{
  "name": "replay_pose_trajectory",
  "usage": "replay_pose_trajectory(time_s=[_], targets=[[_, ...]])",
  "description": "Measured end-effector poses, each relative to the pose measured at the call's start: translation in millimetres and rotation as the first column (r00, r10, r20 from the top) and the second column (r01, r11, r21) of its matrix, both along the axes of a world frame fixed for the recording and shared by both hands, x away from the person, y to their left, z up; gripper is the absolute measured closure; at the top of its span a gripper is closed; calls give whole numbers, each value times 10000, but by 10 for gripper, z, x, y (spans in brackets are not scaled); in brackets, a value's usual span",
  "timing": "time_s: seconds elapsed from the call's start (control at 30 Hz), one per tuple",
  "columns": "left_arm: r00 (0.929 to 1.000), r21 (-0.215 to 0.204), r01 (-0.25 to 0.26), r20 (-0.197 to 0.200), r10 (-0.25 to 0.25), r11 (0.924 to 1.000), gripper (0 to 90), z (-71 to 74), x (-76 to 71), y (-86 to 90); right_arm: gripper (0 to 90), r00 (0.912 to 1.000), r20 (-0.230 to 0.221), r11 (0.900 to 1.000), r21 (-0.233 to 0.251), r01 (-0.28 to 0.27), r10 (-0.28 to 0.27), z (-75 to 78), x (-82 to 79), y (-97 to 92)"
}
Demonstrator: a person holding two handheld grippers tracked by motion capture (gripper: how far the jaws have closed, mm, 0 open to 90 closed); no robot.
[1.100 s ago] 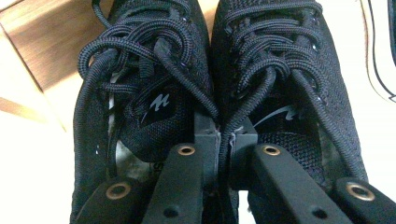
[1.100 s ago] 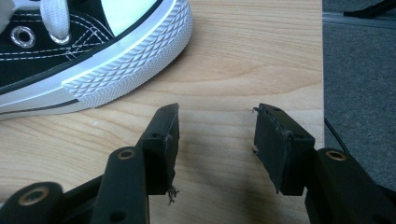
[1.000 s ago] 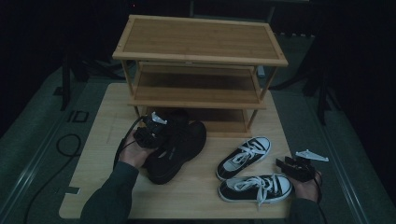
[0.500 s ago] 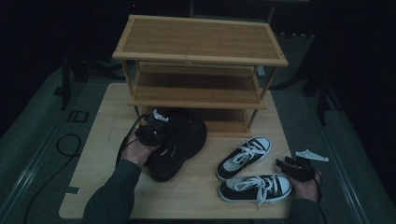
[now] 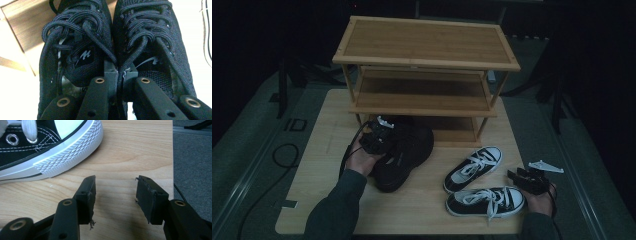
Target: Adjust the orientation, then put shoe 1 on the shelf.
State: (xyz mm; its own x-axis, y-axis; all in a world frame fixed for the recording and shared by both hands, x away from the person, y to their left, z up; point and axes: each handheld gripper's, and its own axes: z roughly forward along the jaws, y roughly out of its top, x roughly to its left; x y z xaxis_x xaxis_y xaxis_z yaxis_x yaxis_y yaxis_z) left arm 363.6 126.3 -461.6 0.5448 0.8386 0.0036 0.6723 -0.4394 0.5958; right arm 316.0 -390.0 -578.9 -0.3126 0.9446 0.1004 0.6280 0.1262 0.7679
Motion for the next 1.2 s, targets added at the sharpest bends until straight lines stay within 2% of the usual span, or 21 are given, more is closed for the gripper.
replay_pose_trajectory(time_s=[0.27,0.6,0.97,1.2], targets=[[9999,-30,-145,4,145,9999,859,-15,43,-40,493,10000,-9,10000,11,-5,5,0,0,0],[9992,123,-405,33,405,9991,859,-48,90,-111,494,10000,-3,10000,13,20,-20,0,-3,-2],[9971,523,-746,155,739,9958,859,-76,156,-180,494,10000,-2,10000,15,21,-21,-1,-2,-2],[9952,525,-950,273,937,9941,859,-91,193,-214,494,10000,-5,10000,22,20,-20,0,-3,-2]])
